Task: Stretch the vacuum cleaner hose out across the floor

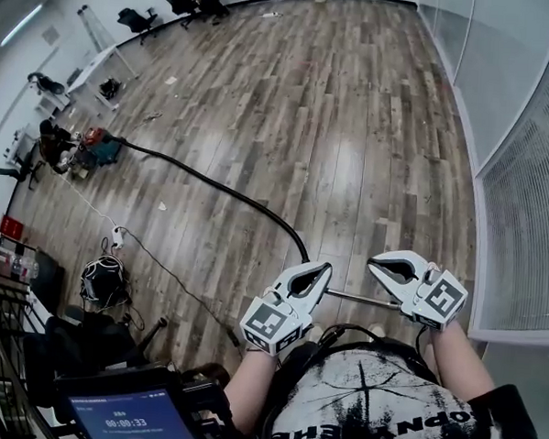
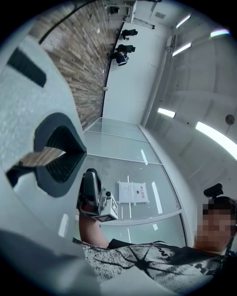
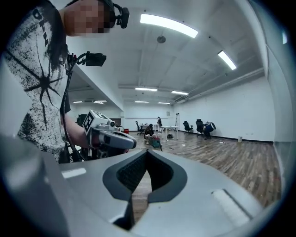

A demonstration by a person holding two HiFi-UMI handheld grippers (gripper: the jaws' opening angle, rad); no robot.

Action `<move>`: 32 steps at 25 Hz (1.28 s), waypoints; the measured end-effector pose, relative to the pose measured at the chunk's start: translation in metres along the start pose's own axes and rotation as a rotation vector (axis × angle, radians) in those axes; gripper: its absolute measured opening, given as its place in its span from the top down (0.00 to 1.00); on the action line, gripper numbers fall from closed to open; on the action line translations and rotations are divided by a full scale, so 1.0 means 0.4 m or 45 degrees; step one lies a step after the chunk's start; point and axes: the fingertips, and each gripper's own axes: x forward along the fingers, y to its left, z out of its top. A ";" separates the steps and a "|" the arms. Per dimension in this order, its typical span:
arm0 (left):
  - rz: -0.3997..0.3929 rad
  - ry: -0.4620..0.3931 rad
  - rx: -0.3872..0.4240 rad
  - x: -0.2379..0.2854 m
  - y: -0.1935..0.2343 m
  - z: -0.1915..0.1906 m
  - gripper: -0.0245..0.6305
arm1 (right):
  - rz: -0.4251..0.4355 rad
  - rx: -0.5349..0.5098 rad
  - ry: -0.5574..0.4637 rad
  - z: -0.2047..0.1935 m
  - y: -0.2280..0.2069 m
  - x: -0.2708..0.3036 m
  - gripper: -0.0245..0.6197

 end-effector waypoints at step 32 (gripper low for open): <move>0.007 0.016 -0.036 0.035 -0.017 0.010 0.96 | 0.009 -0.080 0.099 0.003 -0.023 -0.017 0.95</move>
